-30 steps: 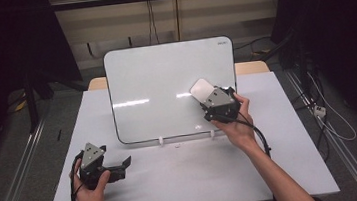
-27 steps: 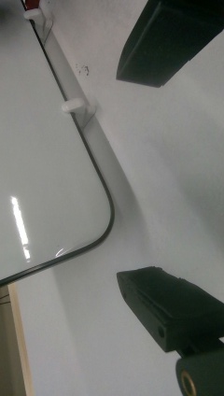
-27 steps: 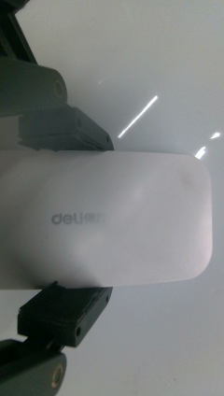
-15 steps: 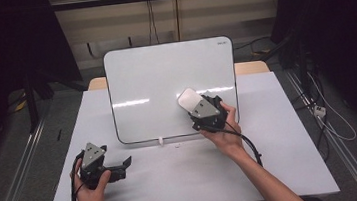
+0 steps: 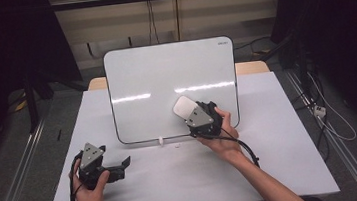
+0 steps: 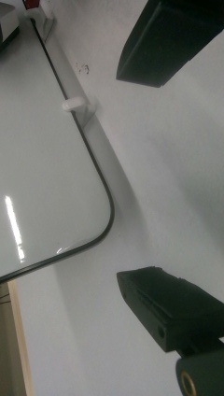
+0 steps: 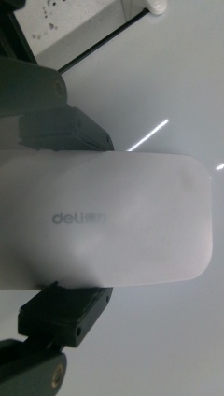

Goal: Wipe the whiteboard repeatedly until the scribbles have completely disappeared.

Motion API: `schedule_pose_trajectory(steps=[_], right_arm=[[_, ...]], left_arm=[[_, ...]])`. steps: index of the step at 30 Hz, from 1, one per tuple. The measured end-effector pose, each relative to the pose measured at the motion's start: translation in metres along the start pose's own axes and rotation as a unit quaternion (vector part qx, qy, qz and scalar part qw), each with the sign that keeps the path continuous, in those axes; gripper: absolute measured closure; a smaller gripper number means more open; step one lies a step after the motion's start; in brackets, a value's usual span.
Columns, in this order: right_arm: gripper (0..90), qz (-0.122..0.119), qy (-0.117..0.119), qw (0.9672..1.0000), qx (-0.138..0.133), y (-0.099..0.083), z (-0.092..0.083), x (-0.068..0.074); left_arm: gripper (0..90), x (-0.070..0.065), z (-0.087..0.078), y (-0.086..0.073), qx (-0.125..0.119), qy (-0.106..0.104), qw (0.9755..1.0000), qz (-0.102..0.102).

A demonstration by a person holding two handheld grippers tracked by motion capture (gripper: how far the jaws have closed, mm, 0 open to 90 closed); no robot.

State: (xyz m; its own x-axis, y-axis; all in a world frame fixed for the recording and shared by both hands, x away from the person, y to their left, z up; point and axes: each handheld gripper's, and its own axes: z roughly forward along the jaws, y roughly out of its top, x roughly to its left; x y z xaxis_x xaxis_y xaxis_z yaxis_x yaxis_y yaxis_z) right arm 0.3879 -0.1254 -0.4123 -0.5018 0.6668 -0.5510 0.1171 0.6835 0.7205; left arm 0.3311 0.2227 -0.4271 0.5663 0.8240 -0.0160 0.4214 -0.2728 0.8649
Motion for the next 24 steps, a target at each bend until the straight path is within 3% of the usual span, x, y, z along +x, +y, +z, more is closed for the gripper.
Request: schedule_pose_trajectory(steps=[7, 18, 24], right_arm=[[31.8, 0.0, 0.003, 1.0, 0.005, -0.006, -0.002, -0.007], [31.7, 0.063, -0.035, 0.9974, 0.006, -0.011, -0.006, -0.05], [31.7, 0.082, -0.048, 0.9955, 0.008, -0.004, -0.004, -0.071]], left_arm=[[4.7, 0.001, -0.002, 0.0, 0.001, -0.001, 1.0, 0.001], [4.7, 0.0, -0.001, 0.0, 0.0, 0.003, 1.0, -0.001], [4.8, 0.001, -0.001, 0.0, 0.0, 0.002, 1.0, -0.002]])
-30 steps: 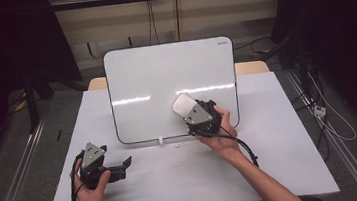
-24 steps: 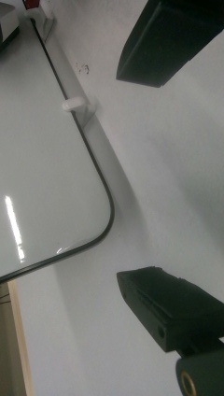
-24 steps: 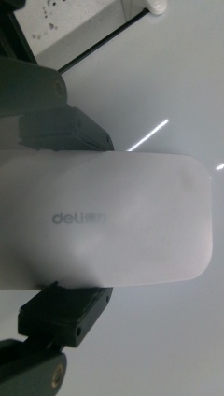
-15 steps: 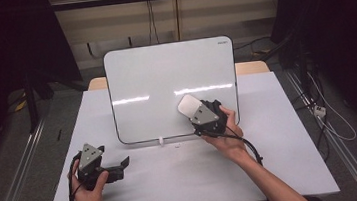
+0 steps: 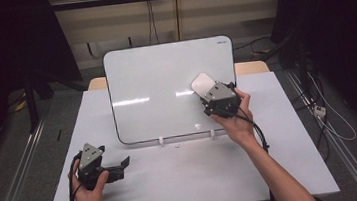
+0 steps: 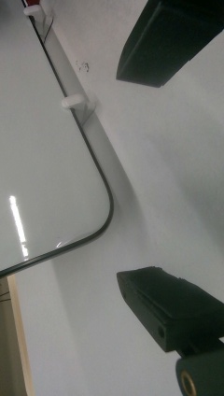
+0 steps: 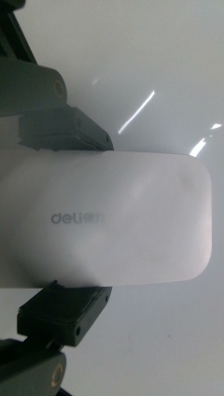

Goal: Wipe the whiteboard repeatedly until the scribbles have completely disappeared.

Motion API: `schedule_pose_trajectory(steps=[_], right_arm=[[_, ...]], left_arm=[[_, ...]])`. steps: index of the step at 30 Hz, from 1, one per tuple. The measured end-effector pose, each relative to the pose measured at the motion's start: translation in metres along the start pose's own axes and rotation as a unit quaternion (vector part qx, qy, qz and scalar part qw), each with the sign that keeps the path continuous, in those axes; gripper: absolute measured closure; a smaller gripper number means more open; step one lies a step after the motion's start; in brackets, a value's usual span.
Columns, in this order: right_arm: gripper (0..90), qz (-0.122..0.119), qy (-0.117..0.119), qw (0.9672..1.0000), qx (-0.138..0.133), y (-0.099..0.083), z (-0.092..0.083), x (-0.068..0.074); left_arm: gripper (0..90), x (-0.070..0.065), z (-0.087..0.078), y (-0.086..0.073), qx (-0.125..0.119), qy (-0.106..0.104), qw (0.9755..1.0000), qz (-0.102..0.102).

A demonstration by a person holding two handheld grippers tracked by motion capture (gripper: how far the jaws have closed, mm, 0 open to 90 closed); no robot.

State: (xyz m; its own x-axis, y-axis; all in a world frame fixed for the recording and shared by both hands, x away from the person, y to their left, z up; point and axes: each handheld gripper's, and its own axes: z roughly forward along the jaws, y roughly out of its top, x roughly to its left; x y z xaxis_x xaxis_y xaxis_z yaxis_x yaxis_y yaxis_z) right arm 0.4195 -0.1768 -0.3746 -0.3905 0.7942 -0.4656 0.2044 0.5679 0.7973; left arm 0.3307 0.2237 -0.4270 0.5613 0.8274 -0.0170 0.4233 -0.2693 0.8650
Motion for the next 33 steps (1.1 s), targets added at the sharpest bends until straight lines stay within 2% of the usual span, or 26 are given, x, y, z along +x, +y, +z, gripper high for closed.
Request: schedule_pose_trajectory(steps=[6, 9, 18, 27, 33], right_arm=[[31.7, 0.002, -0.001, 1.0, 0.007, 0.008, 0.005, -0.008], [31.6, 0.018, 0.0, 0.9998, 0.006, 0.01, 0.007, -0.016], [31.7, 0.043, -0.014, 0.999, 0.005, 0.021, 0.012, -0.038], [31.7, 0.081, -0.037, 0.9959, 0.013, 0.031, 0.015, -0.065], [31.7, 0.089, -0.042, 0.9949, 0.019, 0.033, 0.015, -0.067]], left_arm=[[4.8, 0.0, 0.001, 0.0, 0.001, -0.001, 1.0, 0.003], [4.8, -0.001, 0.001, 0.0, 0.0, -0.001, 1.0, 0.003], [4.8, 0.001, -0.001, 0.0, -0.001, 0.0, 1.0, -0.001], [4.7, 0.003, -0.002, -0.001, 0.001, -0.001, 1.0, -0.001], [4.8, 0.003, -0.003, -0.001, -0.004, 0.002, 1.0, -0.001]])
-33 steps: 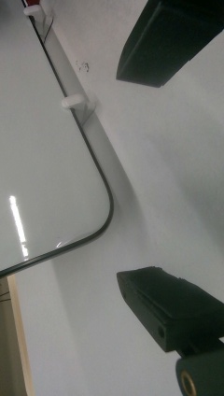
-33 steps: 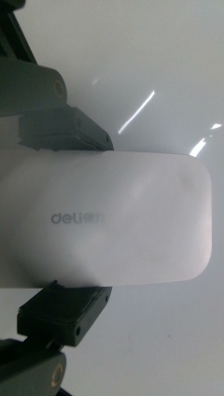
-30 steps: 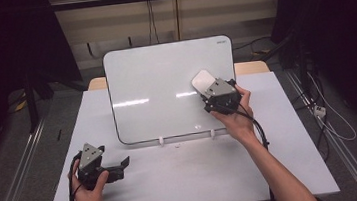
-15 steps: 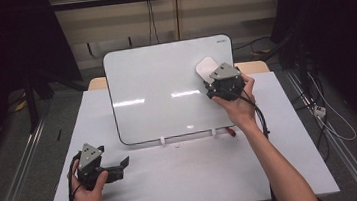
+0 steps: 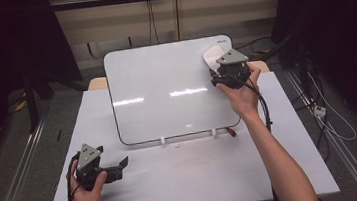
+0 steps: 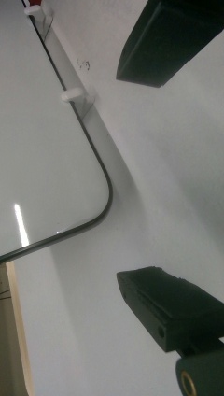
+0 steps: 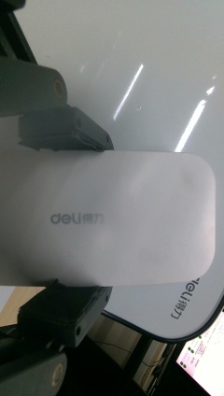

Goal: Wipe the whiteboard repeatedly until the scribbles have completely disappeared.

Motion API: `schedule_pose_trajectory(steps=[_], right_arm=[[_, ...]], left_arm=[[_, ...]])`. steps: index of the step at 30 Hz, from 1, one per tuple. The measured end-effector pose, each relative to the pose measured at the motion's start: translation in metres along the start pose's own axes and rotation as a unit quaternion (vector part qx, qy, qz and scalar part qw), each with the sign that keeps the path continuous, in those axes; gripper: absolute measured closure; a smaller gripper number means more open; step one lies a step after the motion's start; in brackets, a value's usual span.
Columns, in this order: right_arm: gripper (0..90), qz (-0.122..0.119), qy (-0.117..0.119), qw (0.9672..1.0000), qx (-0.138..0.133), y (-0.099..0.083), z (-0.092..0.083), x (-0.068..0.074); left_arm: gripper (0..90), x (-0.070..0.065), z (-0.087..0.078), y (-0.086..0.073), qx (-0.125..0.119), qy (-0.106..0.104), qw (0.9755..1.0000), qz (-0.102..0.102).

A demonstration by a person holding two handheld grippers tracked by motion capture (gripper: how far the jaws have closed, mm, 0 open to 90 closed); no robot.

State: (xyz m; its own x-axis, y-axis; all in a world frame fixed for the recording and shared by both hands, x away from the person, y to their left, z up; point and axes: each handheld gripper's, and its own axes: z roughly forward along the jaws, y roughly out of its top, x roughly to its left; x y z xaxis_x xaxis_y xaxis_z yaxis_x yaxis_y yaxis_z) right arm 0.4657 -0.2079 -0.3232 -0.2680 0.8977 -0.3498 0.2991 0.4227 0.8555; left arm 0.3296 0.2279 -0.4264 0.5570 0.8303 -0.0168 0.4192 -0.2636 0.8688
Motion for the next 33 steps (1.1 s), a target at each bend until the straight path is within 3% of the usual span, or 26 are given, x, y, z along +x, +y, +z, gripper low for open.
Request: schedule_pose_trajectory(steps=[5, 15, 31, 33], right_arm=[[31.8, -0.005, -0.002, 1.0, 0.002, -0.007, -0.005, 0.005], [31.8, -0.032, 0.026, 0.9991, 0.013, -0.031, -0.015, 0.03], [31.8, -0.018, 0.065, 0.9976, 0.015, -0.045, -0.021, 0.042], [31.8, -0.04, 0.051, 0.9978, 0.015, -0.046, -0.021, 0.049]], left_arm=[[4.7, 0.001, 0.0, 0.0, 0.004, -0.002, 1.0, 0.002], [4.7, 0.0, 0.001, -0.002, 0.006, 0.0, 1.0, -0.002], [4.8, -0.001, 0.002, -0.001, 0.003, 0.0, 1.0, -0.006], [4.8, -0.001, 0.001, -0.001, 0.004, 0.0, 1.0, -0.002]])
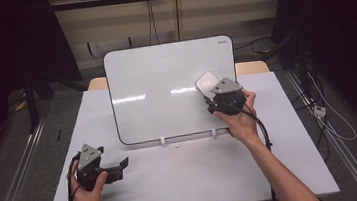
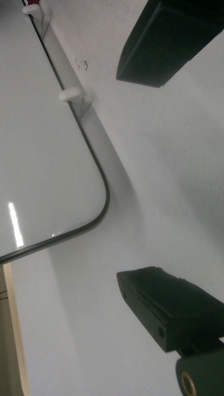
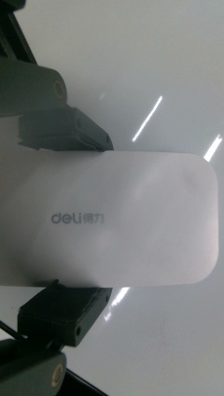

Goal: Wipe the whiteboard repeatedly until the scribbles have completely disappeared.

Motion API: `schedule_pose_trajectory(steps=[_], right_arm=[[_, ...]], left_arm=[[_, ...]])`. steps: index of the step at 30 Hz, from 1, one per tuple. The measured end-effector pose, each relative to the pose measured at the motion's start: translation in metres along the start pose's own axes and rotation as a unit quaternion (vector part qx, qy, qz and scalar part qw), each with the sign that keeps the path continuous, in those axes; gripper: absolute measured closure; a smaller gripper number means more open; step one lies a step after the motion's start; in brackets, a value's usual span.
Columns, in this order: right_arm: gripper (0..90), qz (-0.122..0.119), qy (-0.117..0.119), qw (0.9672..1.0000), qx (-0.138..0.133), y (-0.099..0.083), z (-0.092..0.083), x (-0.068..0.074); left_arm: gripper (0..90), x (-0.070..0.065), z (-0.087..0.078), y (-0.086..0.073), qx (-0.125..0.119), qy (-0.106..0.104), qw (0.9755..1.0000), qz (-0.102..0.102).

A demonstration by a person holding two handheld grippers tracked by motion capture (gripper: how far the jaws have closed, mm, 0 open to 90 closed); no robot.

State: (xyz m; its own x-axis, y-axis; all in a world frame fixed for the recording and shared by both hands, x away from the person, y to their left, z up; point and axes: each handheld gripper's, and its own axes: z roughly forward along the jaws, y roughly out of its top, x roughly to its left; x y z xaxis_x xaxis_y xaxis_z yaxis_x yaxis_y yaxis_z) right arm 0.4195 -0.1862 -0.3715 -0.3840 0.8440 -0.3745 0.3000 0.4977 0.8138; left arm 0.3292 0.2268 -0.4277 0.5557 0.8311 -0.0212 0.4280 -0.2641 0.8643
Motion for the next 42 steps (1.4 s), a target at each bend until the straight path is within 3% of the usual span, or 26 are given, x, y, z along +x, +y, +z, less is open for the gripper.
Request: schedule_pose_trajectory(steps=[7, 15, 19, 22, 42], right_arm=[[31.8, -0.013, 0.003, 0.9999, -0.002, -0.003, 0.0, 0.012], [31.8, -0.005, 0.013, 0.9999, -0.006, -0.005, -0.003, 0.014], [31.8, 0.026, 0.047, 0.9985, -0.013, -0.008, -0.006, 0.013], [31.8, 0.007, 0.032, 0.9993, -0.02, -0.007, -0.011, 0.014], [31.8, 0.033, 0.016, 0.9981, -0.049, -0.021, -0.034, -0.009]], left_arm=[[4.8, 0.0, 0.001, 0.001, 0.001, -0.001, 1.0, 0.001], [4.8, 0.0, 0.001, 0.002, -0.002, -0.002, 1.0, 0.001], [4.7, -0.001, 0.001, 0.002, -0.002, -0.001, 1.0, 0.002], [4.8, 0.0, 0.001, 0.001, -0.001, -0.002, 1.0, 0.002], [4.7, 0.0, 0.0, 0.001, -0.002, 0.001, 1.0, 0.002]])
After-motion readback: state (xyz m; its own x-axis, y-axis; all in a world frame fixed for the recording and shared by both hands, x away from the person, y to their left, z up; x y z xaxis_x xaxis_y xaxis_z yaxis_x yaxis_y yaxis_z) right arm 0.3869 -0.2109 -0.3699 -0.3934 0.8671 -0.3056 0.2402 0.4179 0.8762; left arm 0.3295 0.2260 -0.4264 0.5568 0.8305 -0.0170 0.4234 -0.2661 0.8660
